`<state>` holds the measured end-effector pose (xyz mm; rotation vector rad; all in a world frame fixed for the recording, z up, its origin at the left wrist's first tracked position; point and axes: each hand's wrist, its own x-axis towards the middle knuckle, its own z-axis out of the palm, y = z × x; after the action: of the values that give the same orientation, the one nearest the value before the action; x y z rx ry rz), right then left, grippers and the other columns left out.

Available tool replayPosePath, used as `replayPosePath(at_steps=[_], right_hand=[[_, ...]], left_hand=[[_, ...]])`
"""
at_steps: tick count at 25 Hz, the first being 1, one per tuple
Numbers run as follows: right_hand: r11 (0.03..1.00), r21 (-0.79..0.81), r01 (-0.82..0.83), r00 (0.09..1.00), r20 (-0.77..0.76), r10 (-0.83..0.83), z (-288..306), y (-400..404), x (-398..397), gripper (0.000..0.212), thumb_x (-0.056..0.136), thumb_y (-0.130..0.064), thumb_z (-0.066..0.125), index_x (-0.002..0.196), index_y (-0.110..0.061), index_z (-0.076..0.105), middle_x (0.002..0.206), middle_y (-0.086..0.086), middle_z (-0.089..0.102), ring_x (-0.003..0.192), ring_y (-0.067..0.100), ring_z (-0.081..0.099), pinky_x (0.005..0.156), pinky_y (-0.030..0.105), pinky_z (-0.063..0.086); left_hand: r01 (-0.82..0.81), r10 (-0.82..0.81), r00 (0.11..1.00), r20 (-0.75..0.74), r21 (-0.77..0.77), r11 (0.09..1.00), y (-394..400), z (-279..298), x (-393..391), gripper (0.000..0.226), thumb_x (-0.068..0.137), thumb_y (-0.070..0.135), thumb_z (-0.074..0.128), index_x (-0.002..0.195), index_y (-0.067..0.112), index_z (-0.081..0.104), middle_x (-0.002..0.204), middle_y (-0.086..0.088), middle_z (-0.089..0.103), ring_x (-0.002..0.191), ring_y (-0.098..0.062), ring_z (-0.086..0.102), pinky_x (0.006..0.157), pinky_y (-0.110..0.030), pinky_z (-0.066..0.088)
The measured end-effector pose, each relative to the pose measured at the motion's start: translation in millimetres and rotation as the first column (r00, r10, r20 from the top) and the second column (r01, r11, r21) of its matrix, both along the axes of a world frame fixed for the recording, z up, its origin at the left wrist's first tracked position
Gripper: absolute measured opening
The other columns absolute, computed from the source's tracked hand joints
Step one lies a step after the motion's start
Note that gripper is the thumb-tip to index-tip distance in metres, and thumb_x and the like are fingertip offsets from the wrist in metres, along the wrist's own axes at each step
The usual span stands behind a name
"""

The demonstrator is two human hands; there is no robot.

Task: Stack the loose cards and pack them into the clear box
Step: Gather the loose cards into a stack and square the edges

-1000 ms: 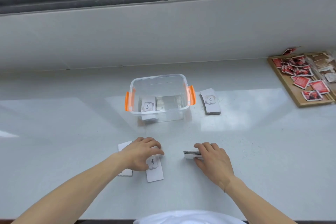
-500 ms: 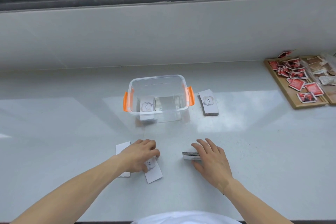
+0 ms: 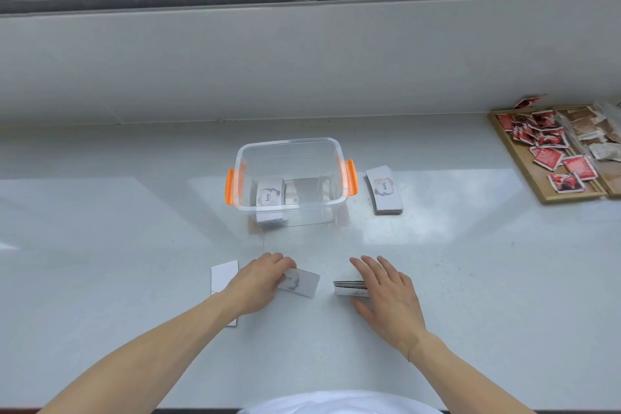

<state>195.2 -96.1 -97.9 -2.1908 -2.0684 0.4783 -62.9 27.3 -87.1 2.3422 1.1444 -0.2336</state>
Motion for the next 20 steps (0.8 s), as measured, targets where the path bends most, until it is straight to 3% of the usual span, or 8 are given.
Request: replayPosePath(at_steps=[4,9,12,14,15,16,18,20], right_hand=[[1.0,0.0,-0.014,1.0,0.015,0.014,0.3,-2.2,-0.8,0.074,0.087,-0.047,0.056,0.149,-0.034,0.017,0.153,-0.007,0.035,0.143,0.023,0.027,0.105,0.038,0.035],[1.0,0.027,0.003,1.0,-0.012,-0.002,2.5,-2.8,-2.0,0.083,0.081,-0.044,0.066,0.147,-0.033,0.018,0.154,-0.002,0.036,0.141,0.027,0.033,0.104,0.041,0.04],[0.999,0.046,0.005,1.0,-0.018,-0.004,1.5,-3.1,-1.7,0.085,0.08,-0.041,0.068,0.148,-0.031,0.019,0.153,0.001,0.037,0.14,0.029,0.034,0.105,0.042,0.04],[0.999,0.046,0.014,1.0,-0.022,-0.013,1.8,-2.3,-2.6,0.086,0.078,-0.039,0.07,0.148,-0.031,0.02,0.153,0.001,0.037,0.14,0.03,0.034,0.105,0.042,0.041],[0.999,0.047,0.023,0.999,-0.023,-0.022,2.4,-1.8,-3.1,0.087,0.077,-0.038,0.072,0.147,-0.03,0.021,0.152,0.002,0.038,0.139,0.031,0.035,0.104,0.043,0.042],[0.998,0.049,0.033,0.999,-0.021,-0.032,2.6,-1.8,-3.5,0.088,0.075,-0.036,0.073,0.147,-0.029,0.023,0.152,0.003,0.039,0.139,0.032,0.036,0.103,0.043,0.043],[0.997,0.055,0.046,0.999,-0.011,-0.045,0.8,-1.8,-3.8,0.087,0.073,-0.034,0.074,0.146,-0.027,0.026,0.153,0.005,0.037,0.139,0.034,0.034,0.103,0.044,0.042],[0.997,0.061,0.052,0.999,-0.003,-0.051,-1.7,-1.8,-3.5,0.084,0.074,-0.032,0.073,0.145,-0.024,0.029,0.154,0.008,0.033,0.14,0.036,0.03,0.105,0.046,0.04]], left_hand=[[-0.201,0.191,0.969,0.158,0.049,0.978,-15.8,-0.5,36.7,0.032,0.096,0.006,0.043,0.121,0.022,0.055,0.113,0.001,0.064,0.107,-0.025,0.054,0.086,-0.041,0.045],[-0.091,0.109,0.958,0.264,-0.08,0.993,-31.8,0.8,80.8,0.05,0.087,-0.004,0.04,0.122,0.025,0.06,0.117,0.001,0.067,0.108,-0.024,0.055,0.092,-0.041,0.046],[-0.044,0.132,0.943,0.304,-0.279,0.959,-33.0,9.0,96.6,0.066,0.075,-0.009,0.036,0.126,0.026,0.06,0.122,-0.003,0.066,0.111,-0.017,0.055,0.091,-0.019,0.043],[-0.013,0.133,0.936,0.326,-0.344,0.939,-35.8,16.1,104.0,0.066,0.07,-0.005,0.041,0.127,0.024,0.059,0.122,-0.002,0.066,0.108,-0.009,0.054,0.081,0.0,0.035],[0.003,0.13,0.93,0.345,-0.36,0.933,-38.1,18.7,107.8,0.063,0.069,-0.003,0.043,0.125,0.022,0.06,0.12,-0.002,0.067,0.105,-0.007,0.054,0.08,0.002,0.035],[0.011,0.13,0.925,0.358,-0.367,0.93,-41.1,19.8,111.2,0.06,0.068,-0.003,0.045,0.121,0.02,0.062,0.117,-0.003,0.068,0.103,-0.009,0.056,0.083,-0.003,0.04],[0.01,0.121,0.925,0.361,-0.341,0.94,-46.8,17.9,115.9,0.05,0.069,-0.004,0.047,0.113,0.016,0.062,0.109,-0.006,0.068,0.099,-0.02,0.06,0.088,-0.03,0.05],[0.011,0.083,0.941,0.329,-0.272,0.962,-51.6,14.5,117.3,0.044,0.073,-0.004,0.047,0.109,0.016,0.06,0.106,-0.006,0.066,0.098,-0.025,0.057,0.087,-0.042,0.05]])
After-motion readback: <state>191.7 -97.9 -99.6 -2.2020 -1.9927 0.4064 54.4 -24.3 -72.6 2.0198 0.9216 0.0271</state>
